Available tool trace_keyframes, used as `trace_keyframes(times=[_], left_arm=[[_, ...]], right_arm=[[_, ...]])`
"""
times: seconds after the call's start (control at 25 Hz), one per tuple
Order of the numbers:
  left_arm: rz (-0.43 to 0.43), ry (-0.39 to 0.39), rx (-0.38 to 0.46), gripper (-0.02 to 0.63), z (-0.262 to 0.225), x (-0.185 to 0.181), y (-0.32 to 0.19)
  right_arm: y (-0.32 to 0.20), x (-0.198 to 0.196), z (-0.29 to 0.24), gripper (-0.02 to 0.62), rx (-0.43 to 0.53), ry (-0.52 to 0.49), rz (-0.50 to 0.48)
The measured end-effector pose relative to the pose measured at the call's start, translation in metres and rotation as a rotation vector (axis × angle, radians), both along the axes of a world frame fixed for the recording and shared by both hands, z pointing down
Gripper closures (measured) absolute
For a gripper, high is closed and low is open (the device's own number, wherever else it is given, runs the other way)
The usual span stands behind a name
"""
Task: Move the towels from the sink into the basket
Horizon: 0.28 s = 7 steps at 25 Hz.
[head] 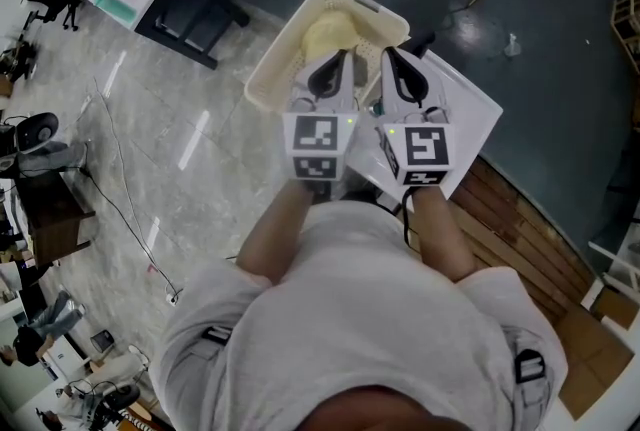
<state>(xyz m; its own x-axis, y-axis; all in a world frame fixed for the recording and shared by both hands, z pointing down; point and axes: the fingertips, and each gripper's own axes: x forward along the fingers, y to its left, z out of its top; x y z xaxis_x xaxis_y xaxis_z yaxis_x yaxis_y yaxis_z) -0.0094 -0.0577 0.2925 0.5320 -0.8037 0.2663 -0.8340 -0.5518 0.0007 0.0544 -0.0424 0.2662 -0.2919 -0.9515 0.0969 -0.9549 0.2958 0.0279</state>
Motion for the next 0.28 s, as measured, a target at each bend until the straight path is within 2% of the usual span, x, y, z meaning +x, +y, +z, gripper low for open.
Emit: trace_keyframes(times=[0.28], left_arm=[[-0.003, -0.010, -0.003, 0.586, 0.0051, 0.0018, -0.0033]], right_arm=[[-0.0020, 0.0070, 0.0066, 0.591, -0.008, 0.001, 0.009]])
